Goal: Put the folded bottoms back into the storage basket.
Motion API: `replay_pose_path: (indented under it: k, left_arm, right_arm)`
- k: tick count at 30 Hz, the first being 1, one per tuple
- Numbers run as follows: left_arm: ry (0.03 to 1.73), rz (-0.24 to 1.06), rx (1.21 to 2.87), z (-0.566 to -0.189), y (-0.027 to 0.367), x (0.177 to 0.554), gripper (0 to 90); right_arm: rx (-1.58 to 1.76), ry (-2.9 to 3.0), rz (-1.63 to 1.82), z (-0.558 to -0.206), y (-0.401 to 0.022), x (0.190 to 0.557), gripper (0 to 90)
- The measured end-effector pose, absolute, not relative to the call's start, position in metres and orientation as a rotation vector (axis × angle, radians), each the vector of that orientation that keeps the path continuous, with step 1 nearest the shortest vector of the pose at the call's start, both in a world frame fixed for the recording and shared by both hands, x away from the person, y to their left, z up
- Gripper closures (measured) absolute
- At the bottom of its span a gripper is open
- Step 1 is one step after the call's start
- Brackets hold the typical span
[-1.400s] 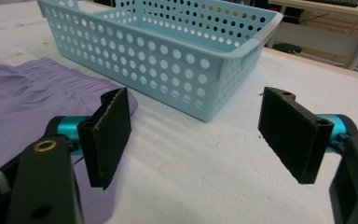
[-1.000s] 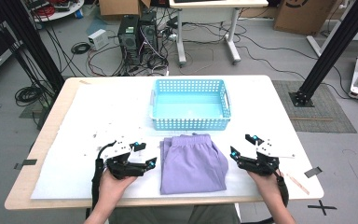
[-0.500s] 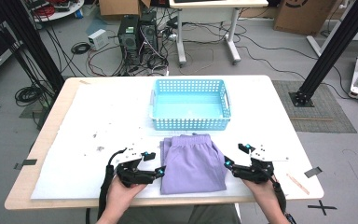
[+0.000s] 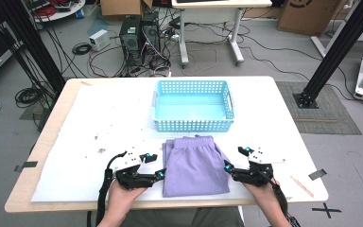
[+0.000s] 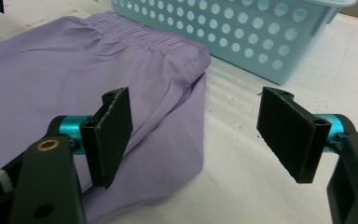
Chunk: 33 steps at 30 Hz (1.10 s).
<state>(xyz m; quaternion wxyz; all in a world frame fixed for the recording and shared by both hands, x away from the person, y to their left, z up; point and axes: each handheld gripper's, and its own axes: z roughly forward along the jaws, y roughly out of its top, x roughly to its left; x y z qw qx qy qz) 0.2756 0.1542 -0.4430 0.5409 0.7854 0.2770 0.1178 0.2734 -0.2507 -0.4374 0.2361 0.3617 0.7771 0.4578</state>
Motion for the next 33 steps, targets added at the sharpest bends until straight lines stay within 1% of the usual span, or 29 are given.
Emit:
replay_pose_path:
  k: [5, 6, 10, 11, 14, 19, 26, 33]
  left_arm:
    - [0.677, 0.303, 1.876, -0.442, 0.155, 0.276, 36.0]
    - [0.690, 0.294, 1.870, -0.443, 0.155, 0.277, 36.0]
    - [0.813, 0.175, 1.852, -0.443, 0.153, 0.279, 35.9]
    - [0.834, 0.162, 1.844, -0.444, 0.152, 0.279, 35.2]
    - [0.872, 0.152, 1.854, -0.445, 0.146, 0.275, 33.5]
    - [0.906, 0.154, 1.937, -0.448, 0.133, 0.273, 33.5]
    - [0.997, 0.065, 1.925, -0.450, 0.136, 0.282, 33.2]
    - [1.029, 0.004, 1.922, -0.452, 0.135, 0.286, 31.9]
  right_arm:
    - [1.005, 2.137, 1.257, -0.438, -0.254, 0.273, 26.8]
    - [1.011, 2.140, 1.256, -0.438, -0.255, 0.274, 26.8]
    - [1.031, 2.144, 1.277, -0.438, -0.252, 0.274, 26.8]
    - [1.035, 2.150, 1.278, -0.438, -0.251, 0.274, 26.8]
    - [1.060, 2.171, 1.289, -0.438, -0.244, 0.274, 26.7]
    - [1.095, 2.216, 1.269, -0.441, -0.238, 0.275, 26.8]
    - [1.201, 2.284, 1.225, -0.449, -0.240, 0.284, 25.5]
    - [1.286, 2.371, 1.169, -0.452, -0.236, 0.288, 26.5]
